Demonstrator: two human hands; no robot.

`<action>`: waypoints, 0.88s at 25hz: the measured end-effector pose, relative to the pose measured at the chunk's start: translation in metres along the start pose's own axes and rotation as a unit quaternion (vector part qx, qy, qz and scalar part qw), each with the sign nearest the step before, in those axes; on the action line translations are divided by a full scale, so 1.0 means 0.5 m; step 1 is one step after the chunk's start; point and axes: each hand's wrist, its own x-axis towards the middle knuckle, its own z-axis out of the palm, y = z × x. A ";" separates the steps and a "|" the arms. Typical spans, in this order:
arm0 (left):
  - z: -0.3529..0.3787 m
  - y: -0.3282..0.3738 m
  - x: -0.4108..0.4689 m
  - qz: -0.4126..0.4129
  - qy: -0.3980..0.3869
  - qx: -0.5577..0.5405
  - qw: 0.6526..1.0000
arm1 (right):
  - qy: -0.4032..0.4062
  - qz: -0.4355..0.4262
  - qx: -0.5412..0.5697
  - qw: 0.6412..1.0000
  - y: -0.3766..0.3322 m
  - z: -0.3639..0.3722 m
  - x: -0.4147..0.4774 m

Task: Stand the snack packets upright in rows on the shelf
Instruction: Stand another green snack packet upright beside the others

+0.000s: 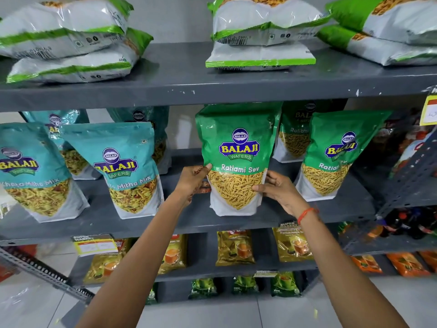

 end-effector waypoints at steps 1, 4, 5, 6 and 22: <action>0.008 -0.005 0.013 0.013 -0.001 -0.006 1.000 | 0.007 -0.005 -0.007 1.000 0.001 -0.003 0.014; 0.029 -0.027 0.047 0.049 -0.012 -0.015 0.999 | 0.019 -0.021 -0.024 0.999 0.005 -0.014 0.044; 0.034 -0.040 0.054 0.053 -0.016 -0.013 0.998 | 0.017 -0.022 -0.028 0.999 0.011 -0.017 0.049; 0.037 -0.055 0.057 0.053 -0.016 -0.009 0.998 | 0.015 -0.016 -0.025 0.999 0.019 -0.019 0.051; 0.034 -0.168 0.074 0.032 -0.099 0.182 0.978 | 0.019 0.093 -0.087 0.992 0.103 -0.002 0.063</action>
